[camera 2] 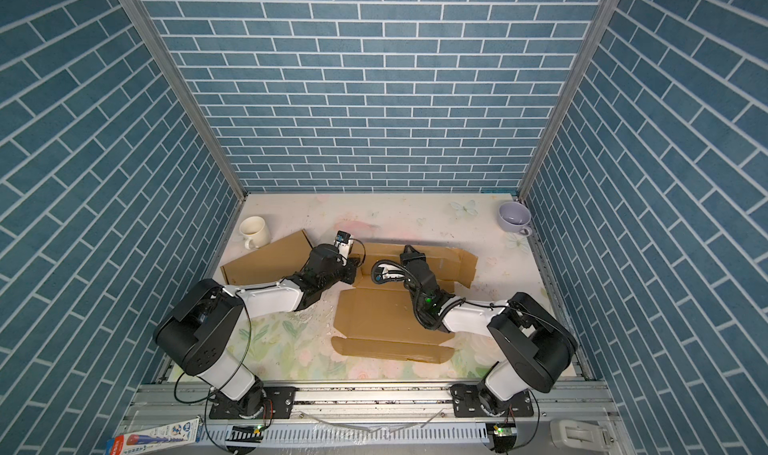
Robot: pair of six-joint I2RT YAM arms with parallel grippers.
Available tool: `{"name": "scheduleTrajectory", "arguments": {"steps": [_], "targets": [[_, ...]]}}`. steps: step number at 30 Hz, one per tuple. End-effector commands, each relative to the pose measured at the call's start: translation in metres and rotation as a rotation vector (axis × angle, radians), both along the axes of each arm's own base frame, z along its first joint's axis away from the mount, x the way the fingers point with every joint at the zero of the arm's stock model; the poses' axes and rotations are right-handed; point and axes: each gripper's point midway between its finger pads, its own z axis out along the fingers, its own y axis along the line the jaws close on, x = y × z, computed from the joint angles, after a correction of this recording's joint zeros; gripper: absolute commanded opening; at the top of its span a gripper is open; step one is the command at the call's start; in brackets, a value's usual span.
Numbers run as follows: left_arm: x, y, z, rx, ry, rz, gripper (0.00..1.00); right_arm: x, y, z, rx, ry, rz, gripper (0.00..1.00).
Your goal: Fold the paper box
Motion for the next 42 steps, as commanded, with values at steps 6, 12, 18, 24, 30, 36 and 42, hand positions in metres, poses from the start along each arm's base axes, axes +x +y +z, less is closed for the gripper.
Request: {"name": "scheduleTrajectory", "arguments": {"steps": [6, 12, 18, 24, 30, 36, 42], "targets": [[0.011, 0.044, -0.018, 0.179, -0.043, 0.235, 0.00, -0.027, 0.009, 0.019, 0.326, 0.329, 0.052, 0.48], [0.004, 0.057, -0.018, 0.201, -0.110, 0.306, 0.00, -0.050, -0.019, 0.053, 0.774, 0.709, -0.049, 0.58], [-0.004, 0.059, -0.017, 0.218, -0.191, 0.292, 0.00, -0.032, -0.104, 0.101, 1.358, 0.743, -0.446, 0.54], [-0.005, 0.059, -0.019, 0.239, -0.207, 0.276, 0.00, -0.024, -0.121, 0.078, 1.476, 1.135, -0.666, 0.55], [-0.004, 0.054, -0.018, 0.225, -0.198, 0.259, 0.00, -0.008, -0.115, 0.059, 1.500, 1.305, -0.738, 0.63], [-0.003, 0.053, -0.020, 0.233, -0.177, 0.262, 0.00, -0.010, -0.105, 0.056, 1.514, 1.333, -0.829, 0.54], [-0.001, 0.050, -0.020, 0.237, -0.171, 0.251, 0.00, -0.016, -0.097, 0.043, 1.472, 1.276, -0.925, 0.55]]}}
